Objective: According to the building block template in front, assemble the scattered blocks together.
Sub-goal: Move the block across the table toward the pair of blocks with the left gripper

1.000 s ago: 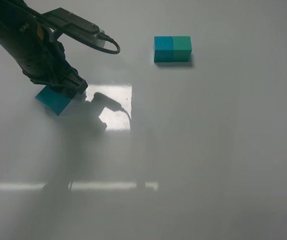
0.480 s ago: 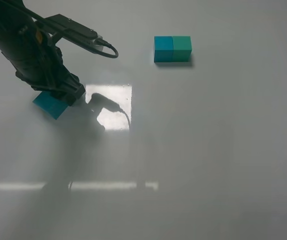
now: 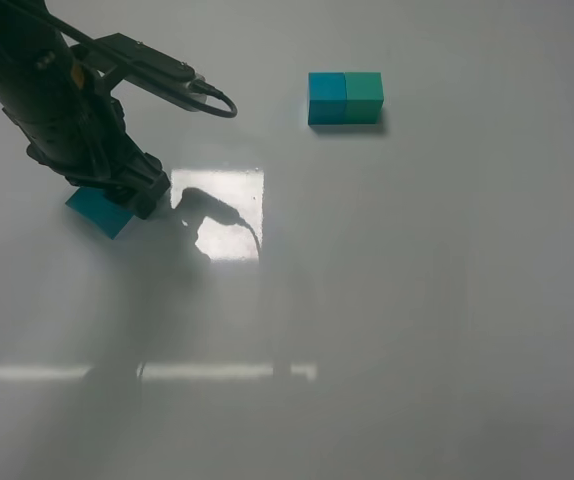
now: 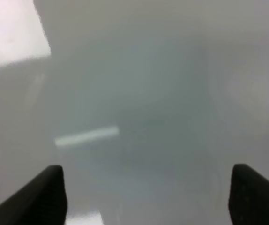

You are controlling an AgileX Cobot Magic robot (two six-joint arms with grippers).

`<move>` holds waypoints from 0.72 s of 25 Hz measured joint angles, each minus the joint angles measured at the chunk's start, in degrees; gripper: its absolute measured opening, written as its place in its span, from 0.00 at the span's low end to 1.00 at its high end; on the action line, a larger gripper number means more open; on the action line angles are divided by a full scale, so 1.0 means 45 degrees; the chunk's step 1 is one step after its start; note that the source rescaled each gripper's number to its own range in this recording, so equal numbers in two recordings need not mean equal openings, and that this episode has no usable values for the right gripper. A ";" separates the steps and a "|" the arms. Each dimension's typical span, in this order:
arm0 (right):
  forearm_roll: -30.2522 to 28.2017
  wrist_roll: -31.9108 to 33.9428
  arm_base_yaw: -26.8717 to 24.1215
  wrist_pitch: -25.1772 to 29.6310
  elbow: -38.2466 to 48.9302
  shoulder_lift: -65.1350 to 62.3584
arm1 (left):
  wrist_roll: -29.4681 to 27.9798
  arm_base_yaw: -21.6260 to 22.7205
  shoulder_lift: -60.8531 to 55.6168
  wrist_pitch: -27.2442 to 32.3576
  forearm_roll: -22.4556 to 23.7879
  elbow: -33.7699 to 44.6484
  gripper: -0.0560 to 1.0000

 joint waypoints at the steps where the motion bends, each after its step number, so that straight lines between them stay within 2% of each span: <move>1: 0.0000 0.0000 0.0000 0.0000 0.0000 0.0000 | 0.0000 0.0000 0.0000 0.0000 0.0000 0.0000 0.52; 5: 0.0000 0.0000 0.0000 0.0000 0.0000 0.0000 | 0.0000 0.0000 0.0013 0.0014 -0.0029 0.0000 0.46; 13: 0.0000 0.0000 0.0000 0.0000 0.0000 0.0000 | 0.0013 0.0000 0.0271 0.0093 -0.0079 0.0000 0.45; 18: 0.0000 -0.0012 0.0000 0.0000 0.0000 0.0000 | 0.0013 0.0000 0.0300 0.0093 -0.0079 0.0000 0.36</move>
